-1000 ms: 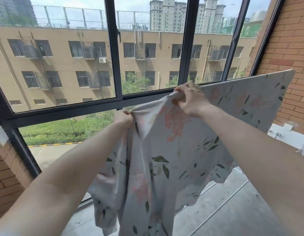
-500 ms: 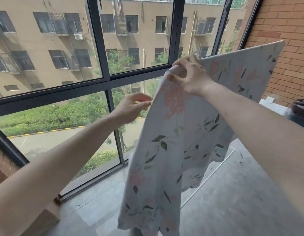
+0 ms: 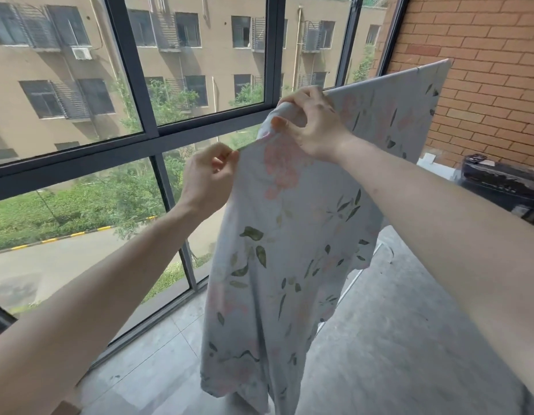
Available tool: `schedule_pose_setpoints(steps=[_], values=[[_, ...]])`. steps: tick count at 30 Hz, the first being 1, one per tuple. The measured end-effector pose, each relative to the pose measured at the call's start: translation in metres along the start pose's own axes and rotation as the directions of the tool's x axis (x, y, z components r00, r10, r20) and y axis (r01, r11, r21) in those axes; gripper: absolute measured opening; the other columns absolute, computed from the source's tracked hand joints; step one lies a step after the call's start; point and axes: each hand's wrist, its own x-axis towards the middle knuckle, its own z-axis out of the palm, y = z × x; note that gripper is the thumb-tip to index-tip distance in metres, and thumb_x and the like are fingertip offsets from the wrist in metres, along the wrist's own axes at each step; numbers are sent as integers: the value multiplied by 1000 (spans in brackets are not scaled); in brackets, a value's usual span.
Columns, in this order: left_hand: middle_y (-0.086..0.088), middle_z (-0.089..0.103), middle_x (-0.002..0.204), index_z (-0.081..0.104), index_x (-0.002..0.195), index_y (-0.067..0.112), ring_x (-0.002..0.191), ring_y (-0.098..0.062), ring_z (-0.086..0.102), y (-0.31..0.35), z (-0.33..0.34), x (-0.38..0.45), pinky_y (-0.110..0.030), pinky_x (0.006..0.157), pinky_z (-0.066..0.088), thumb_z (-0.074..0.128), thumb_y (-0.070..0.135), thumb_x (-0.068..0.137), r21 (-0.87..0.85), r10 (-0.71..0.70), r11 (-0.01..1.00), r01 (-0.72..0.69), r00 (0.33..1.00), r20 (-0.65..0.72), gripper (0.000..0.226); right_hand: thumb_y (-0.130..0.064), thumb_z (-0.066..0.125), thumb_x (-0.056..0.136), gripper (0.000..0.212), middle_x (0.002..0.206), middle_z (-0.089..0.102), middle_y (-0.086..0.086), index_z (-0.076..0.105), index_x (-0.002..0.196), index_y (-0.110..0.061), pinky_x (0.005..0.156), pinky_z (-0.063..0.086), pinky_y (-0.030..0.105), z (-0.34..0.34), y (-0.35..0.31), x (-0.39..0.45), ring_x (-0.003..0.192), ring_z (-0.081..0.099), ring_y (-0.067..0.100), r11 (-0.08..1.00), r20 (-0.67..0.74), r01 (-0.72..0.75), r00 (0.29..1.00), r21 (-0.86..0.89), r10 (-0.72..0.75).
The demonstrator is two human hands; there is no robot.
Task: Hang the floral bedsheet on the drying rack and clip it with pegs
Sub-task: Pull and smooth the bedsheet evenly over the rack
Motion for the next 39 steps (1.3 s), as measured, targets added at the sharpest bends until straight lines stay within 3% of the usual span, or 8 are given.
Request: schedule_pose_setpoints(steps=[5,9,13,17,20,23,32,39], values=[[4,66,74,66,84,18,56,-12,55,5,13,-14,-25,49,39,58,31,103,118,-47,993,18,967,251,25,-65,51,98,57,144,43,-3,53,144,-31,118,31,40,2,6,-7,137,39,20,1000,4,14,1000,-20,-14],[9,69,96,64,98,24,84,-15,66,16,9,-14,-35,71,52,60,34,101,184,-41,983,-4,969,243,11,-46,56,102,60,160,34,-2,40,156,-26,124,27,42,-2,29,-32,150,30,18,995,-37,83,996,50,-81],[3,57,119,57,118,23,108,-20,57,29,13,-15,-36,93,42,67,25,94,285,268,920,-268,963,39,26,-31,62,102,61,161,32,-3,37,157,-24,122,26,36,-7,71,-82,151,28,14,994,-41,9,999,109,-4],[1,61,116,66,106,20,110,-25,55,66,54,-21,-34,101,37,72,20,89,340,440,833,-436,895,70,18,-29,63,102,59,156,36,-8,38,155,-25,116,32,31,-32,137,-133,144,34,9,984,16,-131,991,124,130],[6,59,116,67,101,25,107,-24,56,90,111,-28,-43,97,44,74,24,88,329,411,829,-453,891,191,15,-32,62,102,56,151,37,-14,38,153,-33,111,36,33,-60,197,-164,138,40,9,969,46,-207,978,135,203],[8,57,118,66,104,26,110,-22,54,112,175,-34,-40,97,45,74,25,89,317,372,834,-452,885,281,16,-34,60,102,51,146,40,-18,41,148,-39,109,41,37,-95,264,-188,134,45,9,956,38,-259,966,135,257],[11,56,124,66,105,33,115,-19,53,178,328,-29,-39,100,41,70,30,91,285,268,872,-398,875,404,15,-30,61,102,44,139,52,-11,47,144,-33,98,43,31,-180,408,-218,120,54,11,920,37,-353,935,169,352],[12,56,126,66,109,33,119,-17,52,207,409,15,-34,101,38,71,33,91,285,284,858,-427,858,428,19,-30,63,101,37,129,58,-11,51,136,-35,93,46,28,-215,482,-191,115,59,8,905,4,-360,929,228,369]])
